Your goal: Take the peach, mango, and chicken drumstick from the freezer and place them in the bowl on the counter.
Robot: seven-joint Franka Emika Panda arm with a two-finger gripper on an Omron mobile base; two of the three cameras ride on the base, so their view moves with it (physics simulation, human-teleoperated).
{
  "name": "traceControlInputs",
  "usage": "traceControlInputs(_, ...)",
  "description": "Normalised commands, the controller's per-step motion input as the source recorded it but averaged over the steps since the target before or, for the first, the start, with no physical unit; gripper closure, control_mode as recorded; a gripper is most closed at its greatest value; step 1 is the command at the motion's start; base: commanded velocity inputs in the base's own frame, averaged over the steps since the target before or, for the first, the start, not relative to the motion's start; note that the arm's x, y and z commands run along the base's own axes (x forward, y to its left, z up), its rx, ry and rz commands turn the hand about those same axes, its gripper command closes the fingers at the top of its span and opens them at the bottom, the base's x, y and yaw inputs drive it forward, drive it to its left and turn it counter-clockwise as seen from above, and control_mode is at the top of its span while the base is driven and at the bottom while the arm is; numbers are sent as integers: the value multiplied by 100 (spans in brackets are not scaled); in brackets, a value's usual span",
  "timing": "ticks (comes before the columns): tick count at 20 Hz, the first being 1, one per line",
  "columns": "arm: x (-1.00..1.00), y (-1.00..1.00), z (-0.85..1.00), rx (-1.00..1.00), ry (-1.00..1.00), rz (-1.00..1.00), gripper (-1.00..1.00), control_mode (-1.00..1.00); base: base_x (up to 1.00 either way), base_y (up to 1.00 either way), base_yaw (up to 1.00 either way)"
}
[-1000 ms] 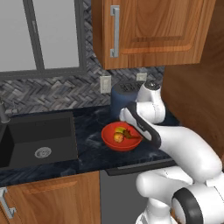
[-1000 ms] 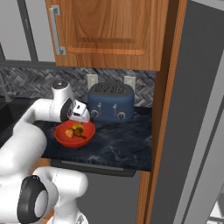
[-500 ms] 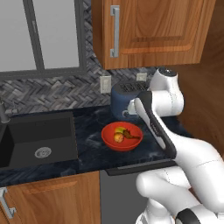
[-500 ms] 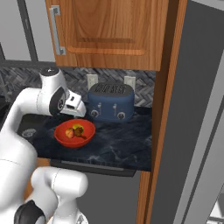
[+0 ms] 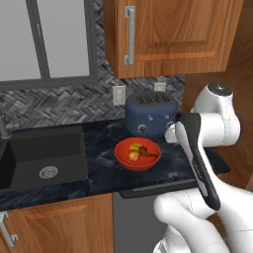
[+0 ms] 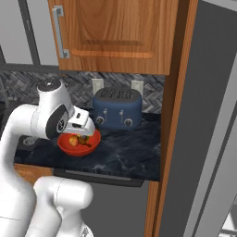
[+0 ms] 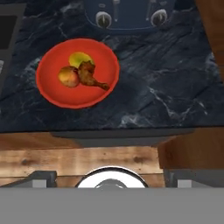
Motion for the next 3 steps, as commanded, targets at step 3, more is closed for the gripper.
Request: traceControlInputs(3, -99, -1, 7, -3, 0, 0, -100, -100, 0, 0, 0)
